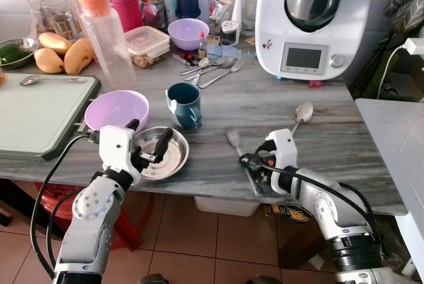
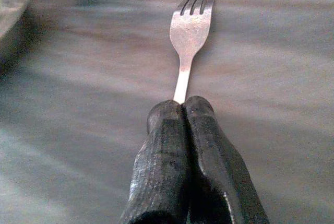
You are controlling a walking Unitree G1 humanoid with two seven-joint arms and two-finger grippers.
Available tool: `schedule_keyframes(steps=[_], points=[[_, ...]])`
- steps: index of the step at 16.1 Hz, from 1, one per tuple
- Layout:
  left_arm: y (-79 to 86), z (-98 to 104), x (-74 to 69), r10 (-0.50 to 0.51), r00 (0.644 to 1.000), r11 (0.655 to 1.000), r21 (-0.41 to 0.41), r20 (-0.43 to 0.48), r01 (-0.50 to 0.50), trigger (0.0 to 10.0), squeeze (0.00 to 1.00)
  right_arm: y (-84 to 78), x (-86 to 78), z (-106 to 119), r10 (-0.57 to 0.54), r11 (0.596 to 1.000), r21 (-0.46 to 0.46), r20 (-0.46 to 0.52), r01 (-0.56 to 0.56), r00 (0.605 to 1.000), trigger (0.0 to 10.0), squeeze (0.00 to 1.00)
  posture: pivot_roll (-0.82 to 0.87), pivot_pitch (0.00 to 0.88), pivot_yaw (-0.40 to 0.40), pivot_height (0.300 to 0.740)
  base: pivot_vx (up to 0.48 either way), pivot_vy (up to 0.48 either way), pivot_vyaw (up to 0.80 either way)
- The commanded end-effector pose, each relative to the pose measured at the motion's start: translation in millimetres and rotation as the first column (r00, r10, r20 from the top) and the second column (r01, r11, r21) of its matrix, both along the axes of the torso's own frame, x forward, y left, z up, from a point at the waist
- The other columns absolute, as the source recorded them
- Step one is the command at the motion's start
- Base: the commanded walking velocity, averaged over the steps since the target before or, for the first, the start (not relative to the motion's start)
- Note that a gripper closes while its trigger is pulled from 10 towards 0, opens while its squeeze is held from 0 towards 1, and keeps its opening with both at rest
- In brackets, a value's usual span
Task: Setting the table
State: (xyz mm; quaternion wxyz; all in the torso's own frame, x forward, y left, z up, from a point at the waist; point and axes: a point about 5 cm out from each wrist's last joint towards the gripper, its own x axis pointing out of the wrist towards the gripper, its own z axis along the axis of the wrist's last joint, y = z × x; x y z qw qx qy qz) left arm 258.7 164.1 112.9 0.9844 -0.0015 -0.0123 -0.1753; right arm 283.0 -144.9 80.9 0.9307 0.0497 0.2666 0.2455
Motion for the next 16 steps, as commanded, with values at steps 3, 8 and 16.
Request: schedule_keyframes(steps=[3, 8, 16], points=[[-0.2, 1, 1.0, -0.004, 1.000, 1.000, 0.009, 0.008, 0.004, 10.0, 0.00, -8.9, 5.4, 8, -0.069, 0.994, -0.076, 0.093, 0.076, 0.993, 0.0, 0.00, -0.02, 0.000, 0.030, 0.740, 0.000, 0.000, 0.00], [0.1, 1, 0.8, -0.003, 1.000, 1.000, 0.008, 0.008, 0.003, 10.0, 0.00, -7.5, 7.1, 13, -0.087, 0.985, -0.132, 0.174, 0.110, 0.981, 2.9, 0.00, -0.02, 0.000, 0.031, 0.740, 0.000, 0.000, 0.00], [-0.7, 2, 0.4, -0.009, 1.000, 1.000, 0.009, 0.011, 0.009, 10.0, 0.00, -15.1, 33.4, 15, -0.072, 0.957, -0.262, 0.186, 0.120, 0.980, 10.0, 1.00, -0.01, 0.004, 0.035, 0.740, 0.000, 0.000, 0.00]])
